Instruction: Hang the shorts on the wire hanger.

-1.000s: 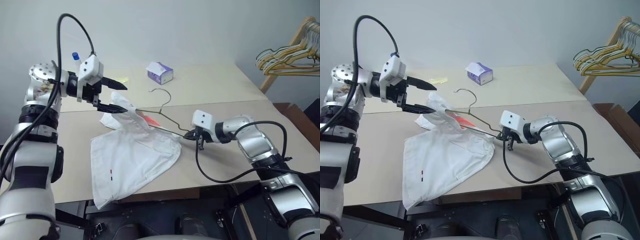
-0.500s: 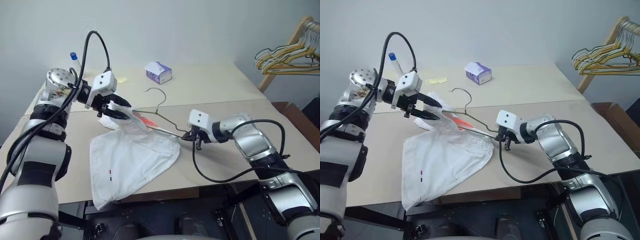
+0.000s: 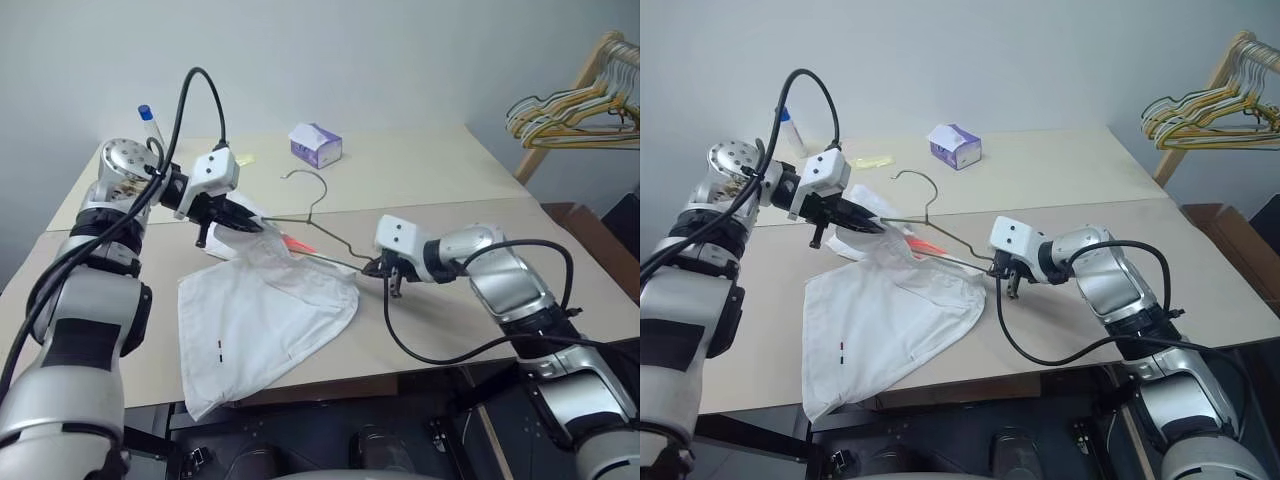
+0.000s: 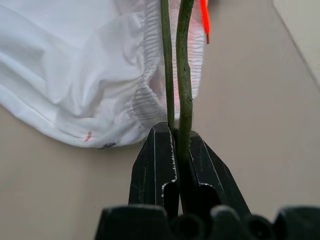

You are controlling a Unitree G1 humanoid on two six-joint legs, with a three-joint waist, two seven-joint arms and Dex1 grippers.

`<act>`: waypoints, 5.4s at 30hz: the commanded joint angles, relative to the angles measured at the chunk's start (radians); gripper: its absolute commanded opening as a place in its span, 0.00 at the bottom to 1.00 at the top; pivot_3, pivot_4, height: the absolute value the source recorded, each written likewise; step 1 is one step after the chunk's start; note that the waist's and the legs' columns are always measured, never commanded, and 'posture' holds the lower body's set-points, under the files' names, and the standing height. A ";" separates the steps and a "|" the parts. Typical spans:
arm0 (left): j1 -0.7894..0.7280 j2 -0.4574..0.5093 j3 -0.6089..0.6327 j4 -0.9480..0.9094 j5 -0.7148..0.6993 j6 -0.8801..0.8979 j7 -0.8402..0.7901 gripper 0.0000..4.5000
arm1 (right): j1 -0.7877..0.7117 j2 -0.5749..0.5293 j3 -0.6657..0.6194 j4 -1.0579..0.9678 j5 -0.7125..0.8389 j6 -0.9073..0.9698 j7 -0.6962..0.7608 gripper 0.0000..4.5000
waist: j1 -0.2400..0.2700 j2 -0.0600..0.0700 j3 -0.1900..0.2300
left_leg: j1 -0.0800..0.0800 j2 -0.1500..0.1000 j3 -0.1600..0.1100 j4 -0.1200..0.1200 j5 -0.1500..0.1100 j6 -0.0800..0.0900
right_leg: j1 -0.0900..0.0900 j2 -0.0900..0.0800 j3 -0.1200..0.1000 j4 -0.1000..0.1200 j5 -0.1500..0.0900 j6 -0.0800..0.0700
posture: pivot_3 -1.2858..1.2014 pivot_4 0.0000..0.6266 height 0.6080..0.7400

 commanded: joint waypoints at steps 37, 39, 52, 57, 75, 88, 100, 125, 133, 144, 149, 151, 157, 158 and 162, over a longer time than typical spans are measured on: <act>-0.099 0.024 0.228 0.025 0.112 -0.058 0.091 0.00 | 0.173 0.316 -0.314 -0.118 0.394 0.526 -0.384 0.99 | -0.030 0.000 0.000 | -0.001 -0.001 -0.006 0.003 -0.003 0.005 | -0.003 -0.002 0.003 0.009 0.000 0.001 | 0.47 0.00 1.00; -0.098 0.024 0.231 0.023 0.111 -0.055 0.091 0.00 | 0.155 0.344 -0.308 -0.069 0.394 0.508 -0.402 0.91 | -0.029 0.000 0.000 | -0.002 -0.001 -0.005 0.003 -0.001 0.002 | -0.003 -0.002 0.002 0.009 0.000 0.001 | 0.47 0.00 1.00; -0.087 0.031 0.255 0.018 0.098 -0.047 0.068 0.00 | 0.118 0.346 -0.294 -0.040 0.407 0.469 -0.403 0.01 | -0.027 0.000 0.000 | -0.002 -0.001 -0.006 0.003 -0.001 0.002 | -0.004 -0.002 0.002 0.011 0.000 0.001 | 0.47 0.00 1.00; -0.066 0.062 0.265 -0.022 0.023 -0.012 -0.005 0.00 | 0.092 0.266 -0.323 0.011 0.363 0.409 -0.416 0.01 | -0.028 0.000 0.000 | -0.002 -0.001 -0.005 0.003 -0.001 0.002 | -0.004 -0.002 0.003 0.012 0.000 0.001 | 0.47 0.00 1.00; 0.137 0.238 0.116 -0.298 -0.259 0.120 -0.005 0.00 | -0.077 0.032 -0.286 0.169 0.289 0.190 -0.255 0.01 | -0.023 0.000 0.000 | -0.001 -0.001 -0.003 0.003 -0.001 0.001 | -0.006 -0.002 0.006 0.011 0.000 0.001 | 0.48 0.00 1.00; 0.130 0.205 0.156 -0.237 -0.169 0.096 -0.005 0.00 | -0.014 0.005 -0.280 0.066 0.264 0.145 -0.244 0.01 | -0.022 0.000 0.000 | -0.001 -0.001 -0.002 0.004 -0.001 0.001 | -0.006 -0.002 0.006 0.011 0.000 0.001 | 0.48 0.00 1.00; 0.138 0.179 0.154 -0.252 -0.125 0.065 0.002 0.00 | -0.073 -0.090 -0.198 -0.116 0.200 0.049 -0.130 0.01 | -0.022 0.000 0.000 | -0.002 -0.001 -0.003 0.004 -0.001 0.001 | -0.007 -0.002 0.006 0.010 0.000 0.001 | 0.47 0.00 1.00; 0.151 0.112 0.275 -0.293 -0.094 0.087 0.002 0.00 | -0.307 -0.035 -0.011 -0.121 0.026 0.086 -0.081 0.06 | -0.024 0.000 0.000 | -0.004 -0.001 0.004 0.005 0.000 0.001 | -0.009 -0.002 0.006 0.012 0.000 0.001 | 0.47 0.00 1.00; 0.142 0.101 0.284 -0.287 -0.101 0.089 -0.001 0.00 | -0.280 -0.031 -0.042 -0.073 0.087 0.038 0.000 0.49 | -0.025 0.000 0.000 | -0.004 -0.001 0.004 0.005 0.000 0.001 | -0.009 -0.002 0.006 0.012 0.000 0.001 | 0.47 0.00 1.00; 0.159 0.107 0.267 -0.313 -0.124 0.098 -0.005 0.00 | -0.281 0.018 -0.095 0.023 0.150 0.018 0.028 0.49 | -0.028 0.000 0.000 | -0.003 -0.001 0.005 0.005 0.000 0.000 | -0.009 -0.002 0.006 0.012 0.000 0.001 | 0.47 0.00 1.00; 0.160 0.106 0.252 -0.321 -0.137 0.095 -0.005 0.00 | -0.304 0.049 -0.103 0.075 0.179 0.026 0.057 0.45 | -0.028 0.000 0.000 | -0.003 -0.001 0.005 0.005 0.000 0.000 | -0.008 -0.002 0.006 0.012 0.000 0.001 | 0.47 0.00 1.00; 0.159 0.105 0.253 -0.319 -0.139 0.095 -0.005 0.00 | -0.308 0.055 -0.102 0.091 0.181 0.025 0.062 0.34 | -0.028 0.000 0.000 | -0.003 -0.001 0.005 0.005 0.000 0.000 | -0.008 -0.002 0.006 0.012 0.000 0.001 | 0.47 0.00 1.00; 0.163 0.111 0.251 -0.327 -0.164 0.104 -0.005 0.00 | -0.295 0.060 -0.101 0.103 0.171 -0.002 0.061 0.01 | -0.027 0.000 0.000 | -0.004 -0.001 0.005 0.005 0.000 0.000 | -0.008 -0.002 0.006 0.012 0.000 0.001 | 0.48 0.00 1.00; 0.163 0.111 0.251 -0.327 -0.166 0.104 -0.005 0.00 | -0.292 0.061 -0.101 0.102 0.169 -0.006 0.062 0.01 | -0.027 0.000 0.000 | -0.003 -0.001 0.005 0.005 0.000 0.000 | -0.008 -0.002 0.006 0.012 0.000 0.001 | 0.47 0.00 1.00; 0.150 0.097 0.271 -0.296 -0.161 0.115 0.005 0.08 | -0.275 0.061 -0.098 0.090 0.151 -0.029 0.046 0.00 | -0.027 0.000 0.000 | -0.003 -0.001 0.005 0.005 0.000 0.000 | -0.008 -0.002 0.006 0.012 0.000 0.001 | 0.47 0.00 1.00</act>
